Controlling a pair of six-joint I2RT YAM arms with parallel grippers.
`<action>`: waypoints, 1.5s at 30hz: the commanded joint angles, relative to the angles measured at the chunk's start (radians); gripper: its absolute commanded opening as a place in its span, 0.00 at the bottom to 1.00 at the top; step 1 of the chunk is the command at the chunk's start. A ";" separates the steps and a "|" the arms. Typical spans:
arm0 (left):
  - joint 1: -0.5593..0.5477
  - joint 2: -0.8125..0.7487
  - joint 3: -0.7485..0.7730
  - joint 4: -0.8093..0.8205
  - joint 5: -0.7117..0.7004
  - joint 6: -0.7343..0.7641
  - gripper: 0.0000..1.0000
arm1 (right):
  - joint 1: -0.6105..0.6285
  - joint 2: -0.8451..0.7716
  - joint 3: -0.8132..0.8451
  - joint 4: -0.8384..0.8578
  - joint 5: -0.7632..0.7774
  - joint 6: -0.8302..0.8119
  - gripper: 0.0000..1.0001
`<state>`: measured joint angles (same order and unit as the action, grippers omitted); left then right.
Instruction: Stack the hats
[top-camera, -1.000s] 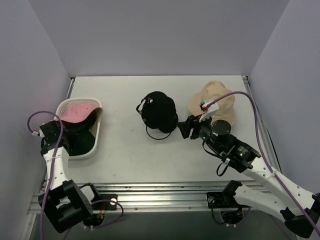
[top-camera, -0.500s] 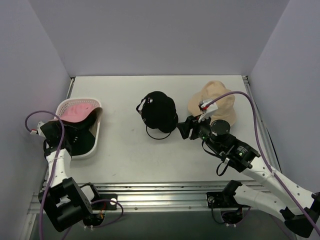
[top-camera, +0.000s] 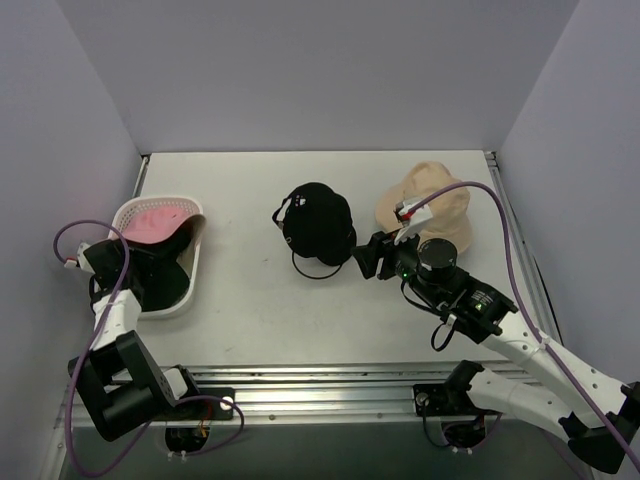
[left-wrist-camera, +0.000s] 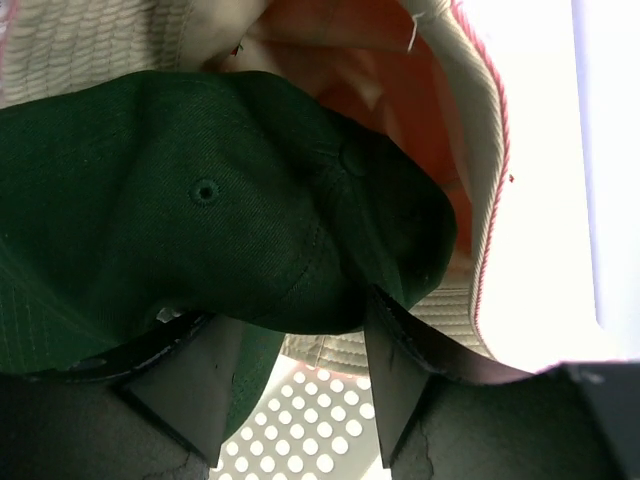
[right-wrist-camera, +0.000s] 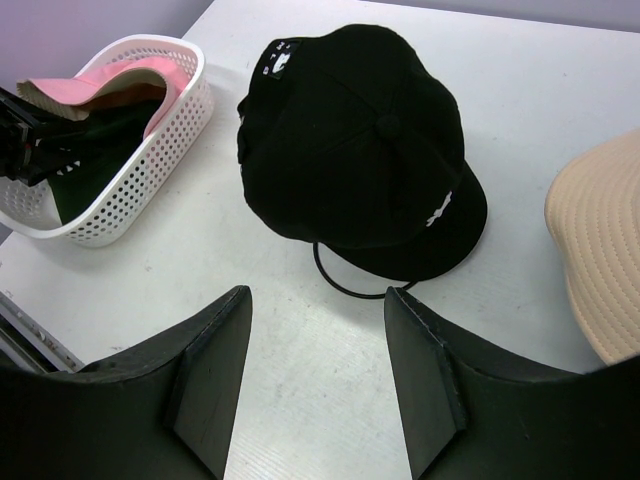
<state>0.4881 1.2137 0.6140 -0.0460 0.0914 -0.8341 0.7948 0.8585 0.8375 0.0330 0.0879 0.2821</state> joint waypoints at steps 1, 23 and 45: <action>0.009 0.004 0.003 0.080 -0.005 -0.013 0.59 | 0.007 -0.010 0.011 0.013 -0.010 -0.017 0.52; 0.009 -0.163 0.111 -0.152 -0.004 0.004 0.02 | 0.007 -0.012 0.009 0.015 -0.010 -0.018 0.52; -0.035 -0.468 0.389 -0.546 0.444 0.199 0.02 | 0.033 -0.004 0.094 -0.027 -0.183 -0.066 0.59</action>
<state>0.4778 0.7761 0.9562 -0.5785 0.3729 -0.6651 0.8085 0.8585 0.8814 -0.0120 -0.0097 0.2436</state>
